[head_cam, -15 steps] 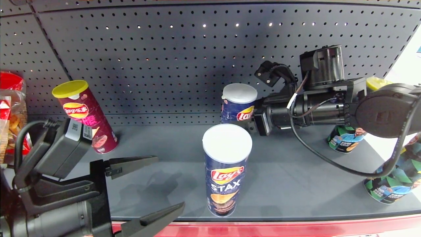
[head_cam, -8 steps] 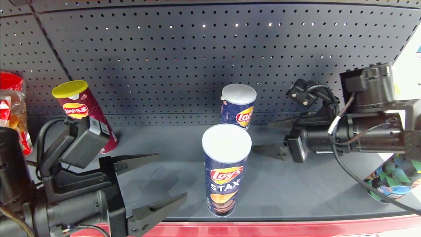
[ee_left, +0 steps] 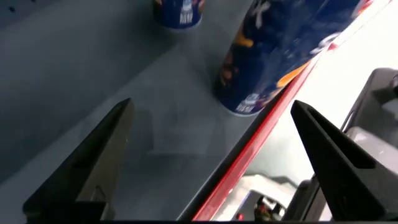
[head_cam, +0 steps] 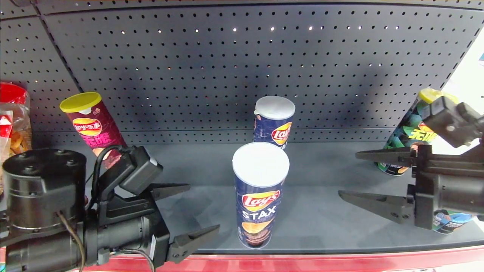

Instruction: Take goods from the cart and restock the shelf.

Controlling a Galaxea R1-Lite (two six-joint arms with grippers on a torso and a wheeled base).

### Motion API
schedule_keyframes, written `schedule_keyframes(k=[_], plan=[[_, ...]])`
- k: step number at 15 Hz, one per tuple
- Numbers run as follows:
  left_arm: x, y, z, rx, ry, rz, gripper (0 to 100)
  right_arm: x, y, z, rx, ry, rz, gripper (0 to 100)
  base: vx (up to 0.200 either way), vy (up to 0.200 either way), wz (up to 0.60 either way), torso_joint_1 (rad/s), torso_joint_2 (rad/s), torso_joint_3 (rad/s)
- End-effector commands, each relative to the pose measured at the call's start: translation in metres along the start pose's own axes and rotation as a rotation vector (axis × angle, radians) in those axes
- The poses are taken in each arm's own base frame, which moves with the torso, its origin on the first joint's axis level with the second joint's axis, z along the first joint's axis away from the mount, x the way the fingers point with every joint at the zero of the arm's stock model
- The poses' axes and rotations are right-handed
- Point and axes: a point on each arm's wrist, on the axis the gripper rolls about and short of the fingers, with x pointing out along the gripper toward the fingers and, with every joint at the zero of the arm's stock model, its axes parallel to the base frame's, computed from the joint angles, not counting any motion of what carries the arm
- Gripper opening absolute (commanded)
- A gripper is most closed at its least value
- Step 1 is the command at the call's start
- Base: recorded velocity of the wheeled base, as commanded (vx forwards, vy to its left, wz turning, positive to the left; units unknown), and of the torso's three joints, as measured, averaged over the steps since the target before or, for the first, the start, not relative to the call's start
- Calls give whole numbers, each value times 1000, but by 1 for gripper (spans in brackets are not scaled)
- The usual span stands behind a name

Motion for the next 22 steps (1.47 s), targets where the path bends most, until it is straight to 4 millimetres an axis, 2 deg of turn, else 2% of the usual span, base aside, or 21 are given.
schedule_keyframes(k=[1,5,10,22], plan=[[13,5,-7,-11,52,2,100,-26,9,0,-23,-67,-13,100,0,0,0,0,0,0],[21,9,-10,-19,78,8,100,-39,15,-4,-27,-94,-19,100,0,0,0,0,0,0],[36,14,-5,-3,86,3,100,-39,14,0,-21,-105,-24,100,0,0,0,0,0,0],[51,17,-6,20,108,-8,100,-40,13,5,-24,-121,-27,100,0,0,0,0,0,0]])
